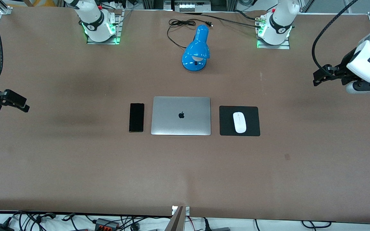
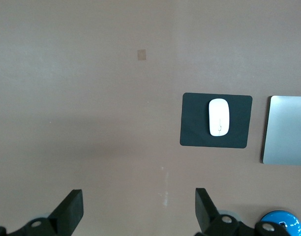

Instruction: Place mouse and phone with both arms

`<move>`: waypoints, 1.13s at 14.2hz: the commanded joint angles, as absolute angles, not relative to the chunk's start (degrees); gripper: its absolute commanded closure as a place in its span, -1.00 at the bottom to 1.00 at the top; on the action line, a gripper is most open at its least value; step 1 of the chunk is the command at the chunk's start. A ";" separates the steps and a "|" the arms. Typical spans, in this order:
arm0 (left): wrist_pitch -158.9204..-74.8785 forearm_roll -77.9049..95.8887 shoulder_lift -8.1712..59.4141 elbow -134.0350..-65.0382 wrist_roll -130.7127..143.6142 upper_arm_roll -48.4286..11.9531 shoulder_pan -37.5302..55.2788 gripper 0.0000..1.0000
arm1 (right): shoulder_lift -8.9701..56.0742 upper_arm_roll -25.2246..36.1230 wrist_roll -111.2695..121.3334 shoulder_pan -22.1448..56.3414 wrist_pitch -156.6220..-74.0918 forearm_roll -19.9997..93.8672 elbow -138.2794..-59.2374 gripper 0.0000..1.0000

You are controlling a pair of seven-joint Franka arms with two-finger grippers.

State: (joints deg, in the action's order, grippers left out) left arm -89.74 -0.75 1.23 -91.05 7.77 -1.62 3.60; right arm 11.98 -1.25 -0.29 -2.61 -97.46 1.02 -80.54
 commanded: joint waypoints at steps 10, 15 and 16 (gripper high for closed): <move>-90.53 1.93 -3.69 -96.15 2.72 4.31 5.10 -1.00 | 8.35 5.46 2.80 1.60 -96.24 0.53 -83.23 -1.00; -90.01 1.76 -6.05 -98.61 2.72 3.43 6.32 -1.00 | 8.26 2.04 3.87 -1.84 -96.50 0.62 -83.23 -1.00; -90.09 1.67 -6.59 -98.61 2.72 3.60 7.46 -1.00 | 8.26 1.76 3.87 -2.19 -96.42 0.62 -83.23 -1.00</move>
State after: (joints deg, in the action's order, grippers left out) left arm -89.87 1.12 -2.55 -96.33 3.78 3.17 5.72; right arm 9.98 4.14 2.96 -0.13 -96.06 0.81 -81.36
